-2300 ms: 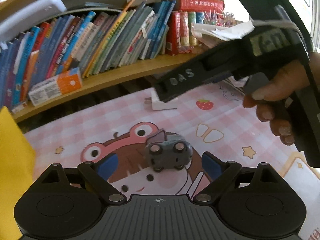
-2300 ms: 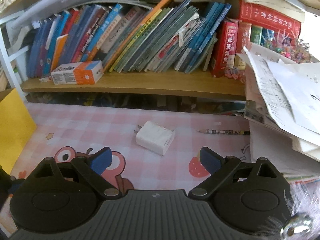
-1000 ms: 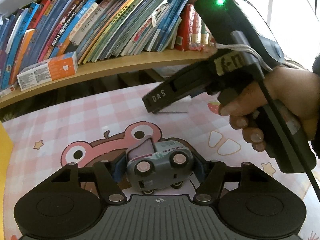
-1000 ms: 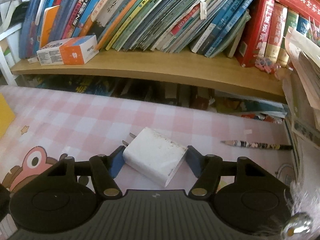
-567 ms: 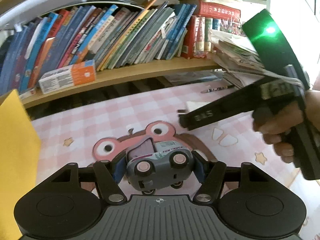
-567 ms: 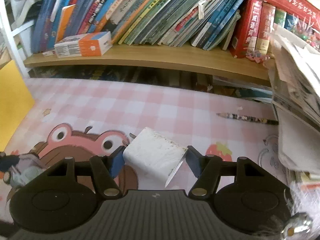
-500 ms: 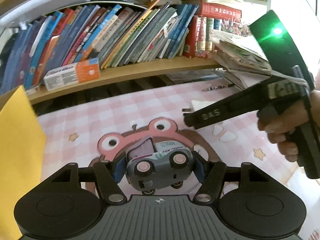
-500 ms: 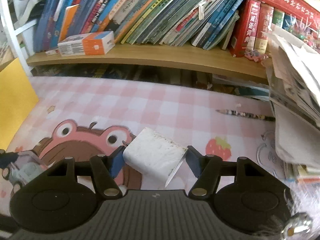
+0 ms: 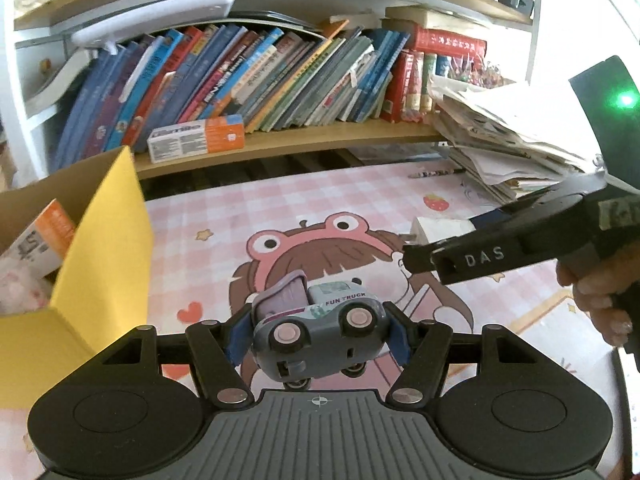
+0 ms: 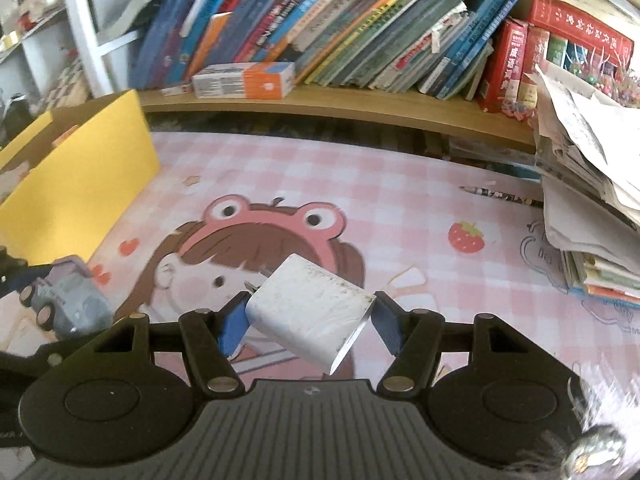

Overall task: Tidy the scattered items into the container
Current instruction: 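Lift and carry the toy car and charger with both tools over the yellow box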

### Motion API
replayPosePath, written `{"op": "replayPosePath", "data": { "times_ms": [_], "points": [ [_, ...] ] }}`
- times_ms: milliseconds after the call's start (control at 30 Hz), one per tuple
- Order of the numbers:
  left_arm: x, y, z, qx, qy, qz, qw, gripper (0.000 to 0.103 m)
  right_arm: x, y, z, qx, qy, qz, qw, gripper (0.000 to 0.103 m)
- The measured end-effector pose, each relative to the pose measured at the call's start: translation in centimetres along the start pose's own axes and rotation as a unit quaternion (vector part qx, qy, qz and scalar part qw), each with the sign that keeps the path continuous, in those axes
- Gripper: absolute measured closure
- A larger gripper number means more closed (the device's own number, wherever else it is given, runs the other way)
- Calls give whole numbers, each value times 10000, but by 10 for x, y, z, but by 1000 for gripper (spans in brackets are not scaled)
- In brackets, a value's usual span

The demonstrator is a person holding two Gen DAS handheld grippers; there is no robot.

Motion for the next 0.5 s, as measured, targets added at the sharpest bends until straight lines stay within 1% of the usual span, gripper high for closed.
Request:
{"op": "replayPosePath", "data": {
  "times_ms": [300,500],
  "points": [
    [-4,12,-36,49,-71,-91,9999,37,-26,16,-34,4,-214,11,9998,40],
    [-13,22,-59,3,-66,-398,9992,37,-46,29,-51,-52,-483,-11,9988,40]
  ]
}}
Point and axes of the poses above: each gripper's, at about its wrist camera, not at the fingertips, and z roughly the way its jaws point, x to its right, y to its underside, the point moved 1 cm from there along z, roughly the way its jaws point, and after that the axes turned 4 degrees about x, right-handed, at the moved point
